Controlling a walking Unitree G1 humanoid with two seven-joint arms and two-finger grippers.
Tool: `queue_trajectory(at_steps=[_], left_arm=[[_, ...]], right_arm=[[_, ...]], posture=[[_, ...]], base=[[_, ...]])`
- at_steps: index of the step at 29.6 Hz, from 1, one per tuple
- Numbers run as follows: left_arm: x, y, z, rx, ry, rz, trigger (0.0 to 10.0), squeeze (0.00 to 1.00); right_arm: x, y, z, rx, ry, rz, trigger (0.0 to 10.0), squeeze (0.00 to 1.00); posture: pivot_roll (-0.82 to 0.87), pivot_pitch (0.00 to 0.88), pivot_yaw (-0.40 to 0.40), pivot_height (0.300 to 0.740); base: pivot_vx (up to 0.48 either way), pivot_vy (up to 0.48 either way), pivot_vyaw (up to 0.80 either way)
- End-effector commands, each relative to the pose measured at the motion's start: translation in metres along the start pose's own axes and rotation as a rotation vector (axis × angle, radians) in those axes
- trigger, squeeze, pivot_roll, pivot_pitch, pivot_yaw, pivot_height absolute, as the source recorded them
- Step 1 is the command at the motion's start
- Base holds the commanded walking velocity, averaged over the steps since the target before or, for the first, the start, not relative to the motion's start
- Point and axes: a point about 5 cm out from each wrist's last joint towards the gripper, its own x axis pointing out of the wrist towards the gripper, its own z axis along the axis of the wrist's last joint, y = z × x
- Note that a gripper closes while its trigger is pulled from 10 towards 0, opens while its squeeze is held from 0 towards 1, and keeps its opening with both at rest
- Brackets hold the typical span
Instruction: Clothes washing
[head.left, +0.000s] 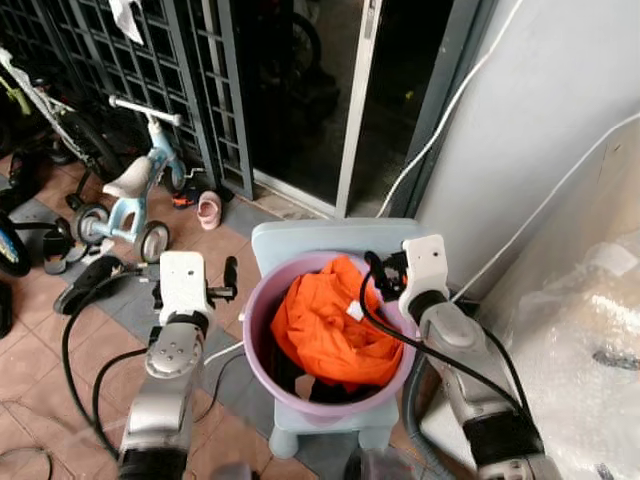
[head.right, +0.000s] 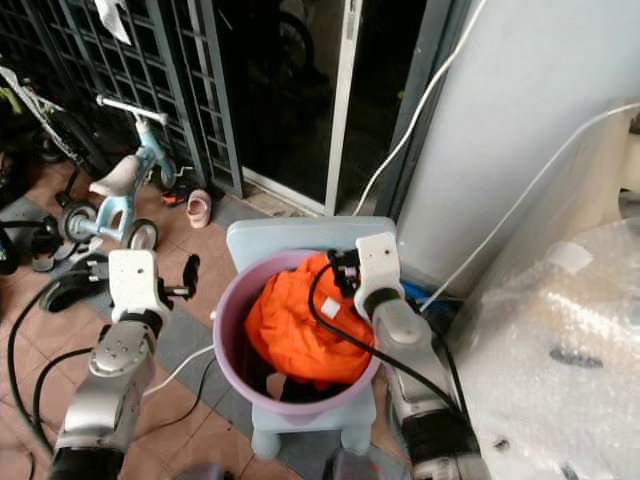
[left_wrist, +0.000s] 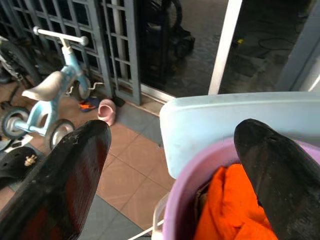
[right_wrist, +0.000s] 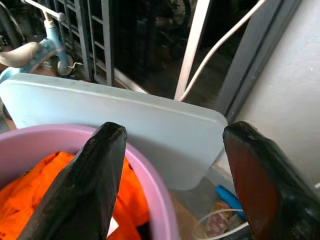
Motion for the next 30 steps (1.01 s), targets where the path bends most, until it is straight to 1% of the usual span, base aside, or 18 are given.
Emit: queue_trajectory(at_steps=[1, 8, 13, 14, 17, 25, 27, 30], left_arm=[[-0.002, 0.011, 0.000, 0.014, 0.005, 0.036, 10.0, 0.00], [-0.003, 0.010, 0.000, 0.006, -0.003, 0.039, 10.0, 0.00], [-0.004, 0.011, -0.002, 0.000, 0.016, 0.048, 10.0, 0.00], [-0.004, 0.011, -0.002, -0.001, 0.018, 0.050, 10.0, 0.00], [-0.005, 0.013, -0.002, -0.016, 0.013, 0.057, 10.0, 0.00], [-0.010, 0.016, -0.002, -0.006, 0.012, 0.078, 10.0, 0.00], [-0.017, 0.023, -0.003, 0.018, 0.027, 0.115, 10.0, 0.00], [-0.025, 0.031, -0.008, 0.026, 0.057, 0.138, 10.0, 0.00]], right_arm=[[0.003, 0.007, 0.003, 0.005, -0.012, 0.019, 10.0, 0.00], [0.003, 0.006, 0.003, 0.002, -0.006, 0.024, 10.0, 0.00], [0.001, 0.010, 0.000, 0.010, 0.004, 0.042, 10.0, 0.00], [0.001, 0.011, -0.001, 0.021, 0.009, 0.040, 10.0, 0.00], [0.001, 0.012, -0.002, 0.015, 0.014, 0.044, 10.0, 0.00], [0.001, 0.015, -0.007, 0.004, 0.055, 0.067, 10.0, 0.00], [0.002, 0.018, -0.009, -0.013, 0.091, 0.086, 10.0, 0.00], [0.006, 0.017, -0.012, -0.008, 0.121, 0.074, 10.0, 0.00]], posture=[[0.03, 0.000, -0.037, 0.740], [0.03, 0.000, -0.045, 0.740], [0.04, 0.000, -0.042, 0.740], [0.04, 0.000, -0.042, 0.740], [0.04, 0.000, -0.041, 0.740], [0.05, 0.000, -0.049, 0.740], [0.06, 0.000, -0.041, 0.740], [0.06, 0.010, -0.035, 0.740]], base=[[0.000, 0.000, 0.00], [0.000, -0.141, 0.00], [0.000, -0.317, 0.00], [0.000, 0.000, 0.00], [0.000, 0.000, 0.00], [0.000, 0.000, 0.00], [0.000, 0.000, 0.00], [0.000, 0.000, 0.00]])
